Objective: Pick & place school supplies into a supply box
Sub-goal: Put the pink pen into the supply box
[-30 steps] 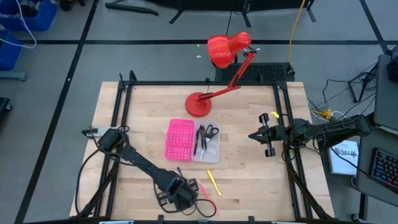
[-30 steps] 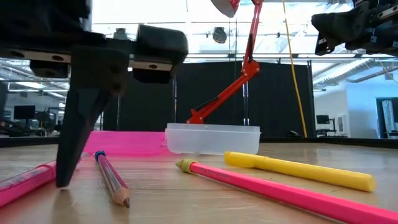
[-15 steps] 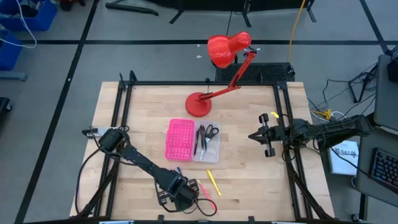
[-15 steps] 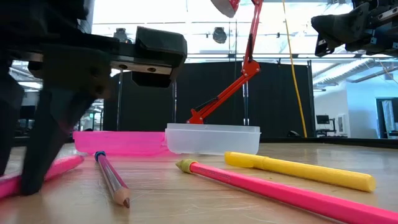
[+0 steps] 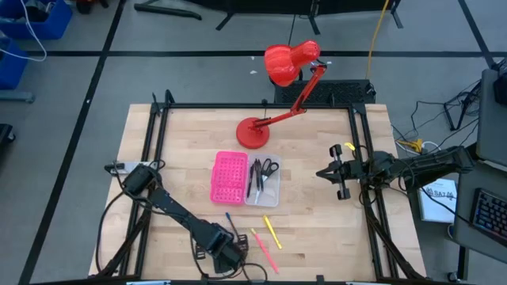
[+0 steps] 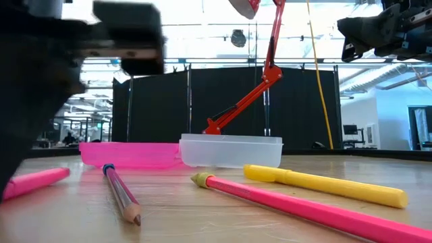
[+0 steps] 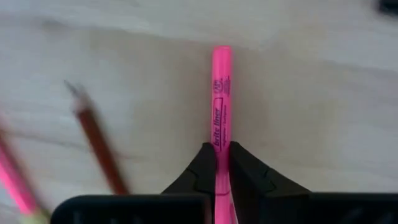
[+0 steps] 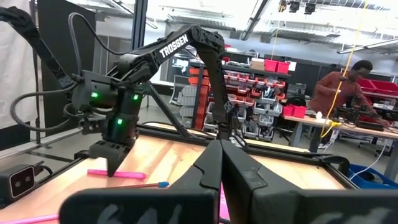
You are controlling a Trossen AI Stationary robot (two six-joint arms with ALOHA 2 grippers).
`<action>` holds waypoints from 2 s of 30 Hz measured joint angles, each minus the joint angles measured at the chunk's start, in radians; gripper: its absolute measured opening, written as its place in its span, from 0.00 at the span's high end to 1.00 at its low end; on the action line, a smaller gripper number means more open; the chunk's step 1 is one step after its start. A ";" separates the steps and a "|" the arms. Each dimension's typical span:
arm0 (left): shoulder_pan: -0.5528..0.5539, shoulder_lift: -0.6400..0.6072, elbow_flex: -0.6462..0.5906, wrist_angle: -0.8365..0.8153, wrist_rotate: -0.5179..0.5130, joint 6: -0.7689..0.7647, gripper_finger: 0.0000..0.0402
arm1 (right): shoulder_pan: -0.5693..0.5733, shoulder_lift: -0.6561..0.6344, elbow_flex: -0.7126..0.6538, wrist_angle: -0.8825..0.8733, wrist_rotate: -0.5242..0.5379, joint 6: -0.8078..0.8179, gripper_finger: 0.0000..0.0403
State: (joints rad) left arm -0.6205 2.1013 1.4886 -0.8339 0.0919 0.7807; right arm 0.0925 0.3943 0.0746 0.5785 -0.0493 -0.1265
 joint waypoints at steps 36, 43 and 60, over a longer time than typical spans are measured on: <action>0.473 -0.208 0.100 0.023 -0.014 0.677 0.99 | 0.000 0.033 -0.017 -0.060 0.127 -0.021 1.00; 0.421 -0.228 0.041 0.000 -0.018 0.547 0.99 | 0.000 0.032 -0.019 -0.064 0.127 -0.021 1.00; 0.194 -0.845 -0.813 1.024 -0.454 -0.085 0.98 | 0.000 0.057 -0.020 -0.006 0.206 0.042 1.00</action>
State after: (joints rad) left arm -0.4261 1.2564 0.6755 0.1898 -0.3616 0.6958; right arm 0.0925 0.4515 0.0547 0.5722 0.1570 -0.0845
